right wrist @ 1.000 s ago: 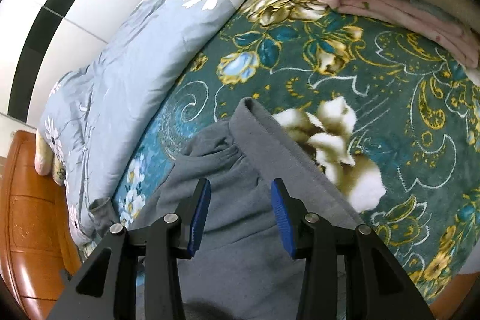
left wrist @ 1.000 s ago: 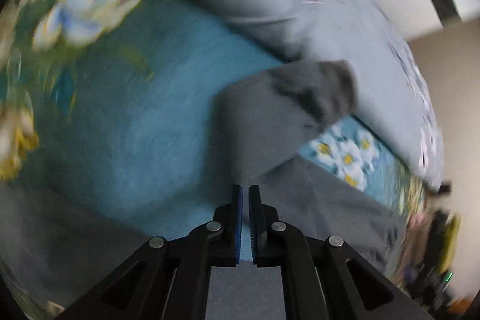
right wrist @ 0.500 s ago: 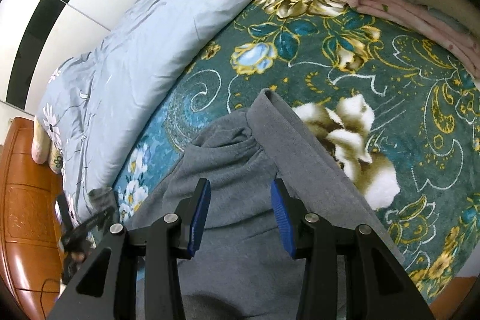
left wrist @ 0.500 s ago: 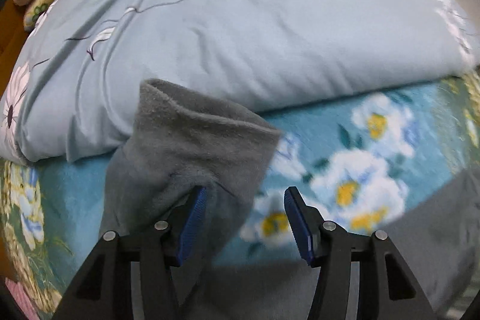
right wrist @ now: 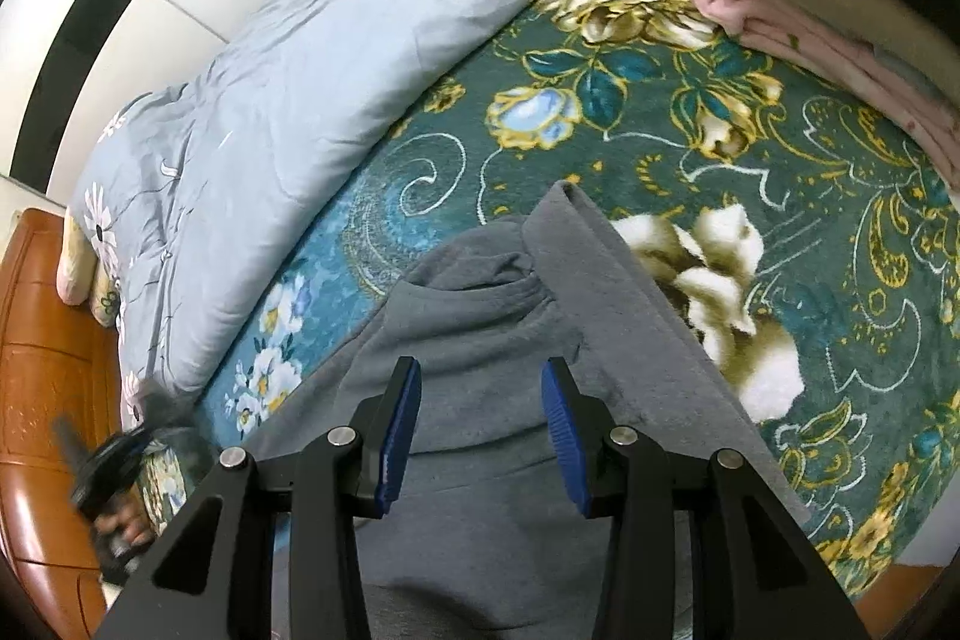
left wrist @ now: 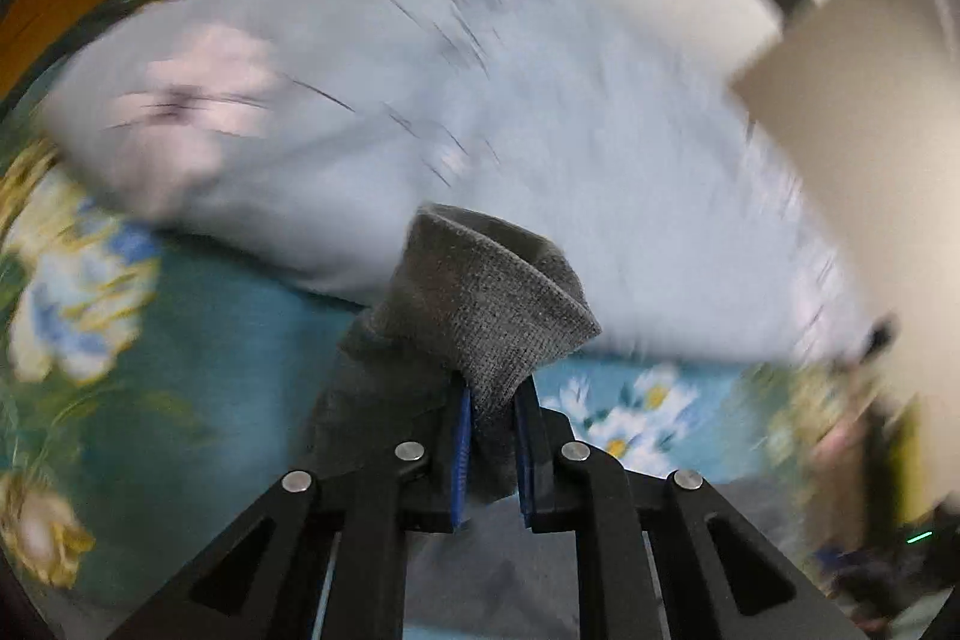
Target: Fold clothes
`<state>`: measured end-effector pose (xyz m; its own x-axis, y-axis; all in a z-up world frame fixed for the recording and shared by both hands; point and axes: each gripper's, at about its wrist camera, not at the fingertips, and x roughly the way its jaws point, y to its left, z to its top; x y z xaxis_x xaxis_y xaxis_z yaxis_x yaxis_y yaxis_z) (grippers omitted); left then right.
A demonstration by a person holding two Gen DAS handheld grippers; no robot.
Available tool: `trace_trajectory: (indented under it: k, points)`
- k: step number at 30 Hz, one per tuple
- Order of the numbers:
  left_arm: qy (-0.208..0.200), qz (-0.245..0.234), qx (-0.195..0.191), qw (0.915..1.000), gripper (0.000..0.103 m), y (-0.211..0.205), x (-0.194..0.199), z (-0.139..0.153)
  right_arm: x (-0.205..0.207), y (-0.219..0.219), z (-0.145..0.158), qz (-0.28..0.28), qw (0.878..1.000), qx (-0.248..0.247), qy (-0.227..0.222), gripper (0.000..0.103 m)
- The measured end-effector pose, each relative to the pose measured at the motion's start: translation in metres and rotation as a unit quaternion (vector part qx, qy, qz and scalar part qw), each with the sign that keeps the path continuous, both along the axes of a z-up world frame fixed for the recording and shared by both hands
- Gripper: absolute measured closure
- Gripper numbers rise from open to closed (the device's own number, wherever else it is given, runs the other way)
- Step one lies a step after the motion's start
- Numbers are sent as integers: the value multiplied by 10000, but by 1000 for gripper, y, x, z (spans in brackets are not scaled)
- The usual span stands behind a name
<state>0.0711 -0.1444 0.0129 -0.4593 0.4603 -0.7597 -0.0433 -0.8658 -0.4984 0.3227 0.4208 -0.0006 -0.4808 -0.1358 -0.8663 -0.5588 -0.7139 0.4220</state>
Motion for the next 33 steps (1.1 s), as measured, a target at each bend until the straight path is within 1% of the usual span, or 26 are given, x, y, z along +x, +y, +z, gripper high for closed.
trace_trajectory:
  k: [1, 4, 5, 6, 7, 8, 9, 10, 11, 13, 14, 15, 18, 19, 20, 21, 23, 24, 25, 26, 28, 30, 31, 33]
  points:
    - [137, 242, 337, 9990, 89, -34, 13, 10, 0, -1, 1, 4, 10000, 18, -1, 60]
    - [127, 1059, 447, 9933, 89, -120, 54, -3, 2, -1, 0, -44, 10000, 17, 19, 60]
    - [-135, 1278, 341, 9911, 89, -138, 65, -24, 2, -2, -2, -79, 10000, -20, 3, 60]
    - [-529, 1484, 416, 9866, 89, -157, 74, -50, 3, -2, -6, -101, 9999, -53, -23, 60]
    - [-931, 1686, 509, 9800, 89, -177, 83, -76, 2, -3, -8, -117, 9999, -73, -53, 60]
    - [-1309, 1892, 683, 9708, 89, -193, 93, -101, 1, -5, -13, -127, 9998, -115, -109, 60]
    - [-1560, 2067, 824, 9624, 85, -203, 103, -118, 0, -6, -15, -124, 9997, -132, -136, 60]
    - [-1574, 2163, 984, 9585, 85, -207, 110, -123, -2, -9, -18, -106, 9997, -144, -164, 60]
    - [-1567, 2252, 1145, 9548, 83, -209, 116, -126, -3, -11, -20, -88, 9997, -157, -192, 60]
    - [-1573, 2383, 1403, 9481, 70, -214, 123, -131, -5, -16, -20, -59, 9997, -168, -196, 60]
    - [-1589, 2422, 1494, 9454, 51, -216, 123, -132, -6, -18, -21, -44, 9996, -173, -197, 60]
    - [-1633, 2459, 1566, 9425, 44, -220, 123, -133, -7, -20, -21, -27, 9997, -172, -197, 60]
    - [-1780, 2478, 1701, 9370, 43, -210, 113, -130, -10, -21, -20, 17, 9996, -148, -224, 60]
    - [-1760, 2464, 1684, 9381, 42, -205, 110, -125, -10, -21, -20, 24, 9996, -134, -235, 60]
    - [-1761, 2452, 1522, 9411, 42, -201, 109, -121, -11, -20, -20, 26, 9996, -120, -243, 60]
    - [-1783, 2488, 1118, 9454, 42, -200, 106, -117, -11, -20, -19, 27, 9996, -107, -251, 60]
    - [-1766, 2517, 693, 9490, 43, -187, 107, -102, -10, -18, -19, -4, 9997, -100, -238, 60]
    - [-1813, 2533, 583, 9484, 42, -188, 109, -99, -8, -16, -19, -22, 9997, -110, -237, 60]
    - [-1871, 2580, 583, 9461, 42, -191, 114, -95, -7, -15, -20, -40, 9996, -120, -237, 60]
    - [-1918, 2610, 627, 9440, 42, -194, 119, -93, -6, -14, -20, -52, 9996, -119, -235, 60]
    - [-2067, 2679, 959, 9361, 42, -198, 130, -88, -4, -14, -21, -43, 9996, -80, -259, 60]
    - [-2245, 2600, 1482, 9274, 43, -193, 135, -85, -2, -13, -23, -34, 9996, -41, -283, 60]
    - [-2224, 2546, 1645, 9267, 43, -190, 134, -83, -2, -14, -24, -21, 9996, -47, -291, 60]
    - [-2115, 2417, 1716, 9313, 42, -180, 122, -80, -6, -18, -25, 50, 9995, -59, -301, 60]
